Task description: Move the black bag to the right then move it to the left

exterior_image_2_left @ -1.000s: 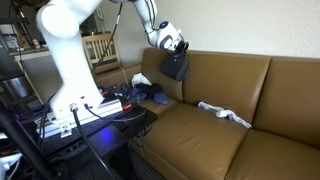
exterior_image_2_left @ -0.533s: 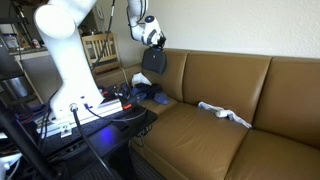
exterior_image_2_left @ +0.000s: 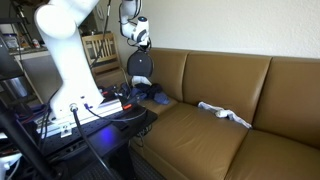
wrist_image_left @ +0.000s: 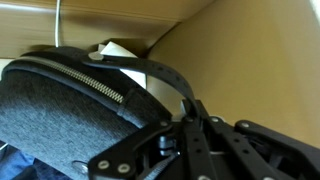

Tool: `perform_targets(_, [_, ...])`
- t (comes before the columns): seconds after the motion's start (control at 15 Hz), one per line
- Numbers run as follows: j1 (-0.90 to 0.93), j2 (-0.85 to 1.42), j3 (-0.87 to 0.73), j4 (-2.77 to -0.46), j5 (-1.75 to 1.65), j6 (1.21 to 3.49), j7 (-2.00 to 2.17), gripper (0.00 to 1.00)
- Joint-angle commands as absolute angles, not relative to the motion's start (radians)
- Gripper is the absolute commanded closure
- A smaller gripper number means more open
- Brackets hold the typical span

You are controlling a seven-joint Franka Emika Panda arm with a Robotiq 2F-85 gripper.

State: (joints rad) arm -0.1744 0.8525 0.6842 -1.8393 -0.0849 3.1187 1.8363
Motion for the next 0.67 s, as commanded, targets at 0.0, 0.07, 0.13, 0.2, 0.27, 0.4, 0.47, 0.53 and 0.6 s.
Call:
perform_targets(0.0, [-0.126,0.830,0.667,-1.834,0.054,3.051,1.622,0.99])
perform_targets(0.07, [-0.107,0.827,0.653,-1.834,0.090,3.044,1.572,0.99])
perform_targets(0.13, [-0.085,0.822,0.637,-1.835,0.122,3.050,1.527,0.99])
perform_targets(0.2, [-0.080,0.827,0.641,-1.833,0.155,3.047,1.483,0.99])
perform_targets(0.27, [-0.071,0.820,0.638,-1.839,0.183,3.055,1.442,0.99])
perform_targets(0.4, [-0.056,0.811,0.634,-1.845,0.236,3.070,1.369,0.99])
perform_targets(0.47, [-0.049,0.804,0.632,-1.849,0.259,3.086,1.337,0.99])
perform_targets(0.53, [-0.055,0.805,0.644,-1.847,0.285,3.091,1.304,0.99])
perform_targets(0.6, [-0.058,0.800,0.651,-1.848,0.308,3.100,1.277,0.99])
